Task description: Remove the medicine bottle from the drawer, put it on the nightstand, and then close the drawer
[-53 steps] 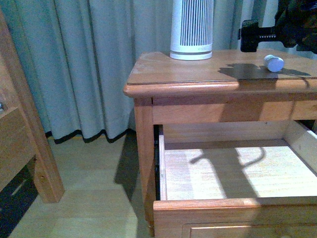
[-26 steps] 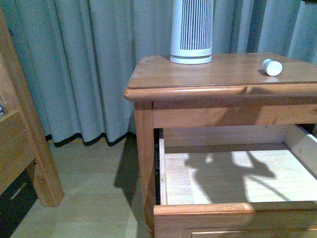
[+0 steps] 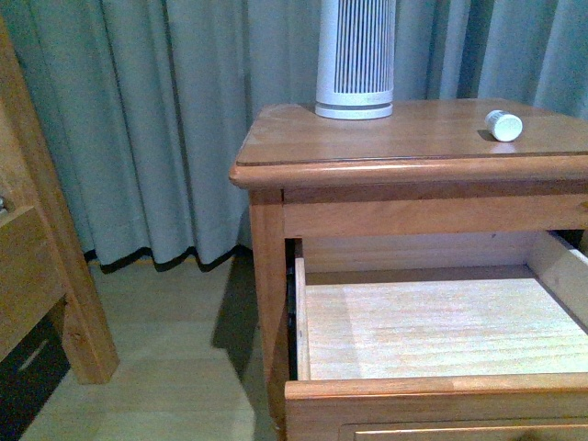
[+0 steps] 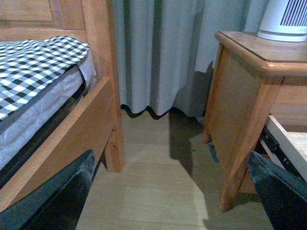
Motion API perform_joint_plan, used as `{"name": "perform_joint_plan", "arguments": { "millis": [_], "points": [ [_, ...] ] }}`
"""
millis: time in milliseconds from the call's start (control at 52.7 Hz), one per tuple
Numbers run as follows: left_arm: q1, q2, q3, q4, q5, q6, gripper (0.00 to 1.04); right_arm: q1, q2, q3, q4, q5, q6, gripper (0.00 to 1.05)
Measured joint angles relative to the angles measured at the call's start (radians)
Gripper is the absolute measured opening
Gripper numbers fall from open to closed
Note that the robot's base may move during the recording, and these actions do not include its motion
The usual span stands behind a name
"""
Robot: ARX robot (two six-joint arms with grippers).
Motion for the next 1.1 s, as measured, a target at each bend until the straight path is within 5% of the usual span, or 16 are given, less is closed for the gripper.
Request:
{"name": "perform_joint_plan", "arguments": {
  "millis": [304, 1101],
  "points": [
    [0.000, 0.000, 0.000, 0.000, 0.000, 0.000, 0.98, -0.190, 0.508, 0.017, 0.550, -0.100, -0.130, 0.98],
    [0.000, 0.000, 0.000, 0.000, 0.000, 0.000, 0.98, -0.385, 1.152, 0.660, 0.701, -0.190, -0.408, 0.98]
  ]
}}
